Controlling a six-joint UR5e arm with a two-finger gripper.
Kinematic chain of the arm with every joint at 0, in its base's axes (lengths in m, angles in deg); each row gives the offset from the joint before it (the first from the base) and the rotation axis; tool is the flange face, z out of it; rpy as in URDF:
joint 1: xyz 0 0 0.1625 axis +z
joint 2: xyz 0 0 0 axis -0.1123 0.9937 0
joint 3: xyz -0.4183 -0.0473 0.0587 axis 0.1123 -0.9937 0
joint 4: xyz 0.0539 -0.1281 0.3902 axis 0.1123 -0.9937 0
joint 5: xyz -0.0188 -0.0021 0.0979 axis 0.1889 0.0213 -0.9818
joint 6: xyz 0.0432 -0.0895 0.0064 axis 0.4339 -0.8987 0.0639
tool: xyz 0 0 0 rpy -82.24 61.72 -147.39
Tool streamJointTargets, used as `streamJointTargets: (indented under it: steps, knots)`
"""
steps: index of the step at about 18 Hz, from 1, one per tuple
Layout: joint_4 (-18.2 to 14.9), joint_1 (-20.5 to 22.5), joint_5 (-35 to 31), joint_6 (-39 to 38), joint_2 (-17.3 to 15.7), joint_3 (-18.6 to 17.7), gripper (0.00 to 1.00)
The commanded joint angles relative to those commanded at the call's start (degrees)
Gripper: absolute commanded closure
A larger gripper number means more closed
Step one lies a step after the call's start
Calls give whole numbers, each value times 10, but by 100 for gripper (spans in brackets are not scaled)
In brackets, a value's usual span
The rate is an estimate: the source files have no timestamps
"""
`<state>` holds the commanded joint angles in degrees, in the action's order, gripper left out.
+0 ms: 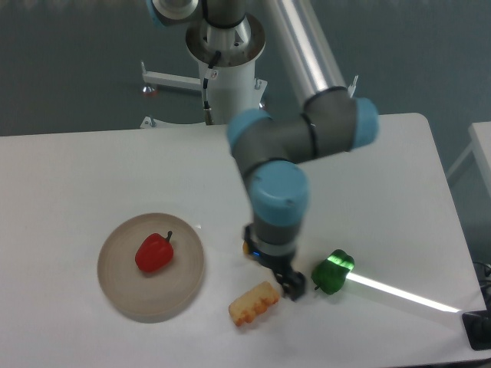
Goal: Pick up the red pepper from the plate
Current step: 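Move the gripper over the red pepper on the plate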
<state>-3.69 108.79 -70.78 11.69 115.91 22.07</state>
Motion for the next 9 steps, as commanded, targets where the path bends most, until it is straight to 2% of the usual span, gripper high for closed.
streamJointTargets:
  steps: [5,9]
  knots:
    - [4,-47,-4,-60,-15,-47,0]
    - [7,-56,-1,-79,-26,-76,0]
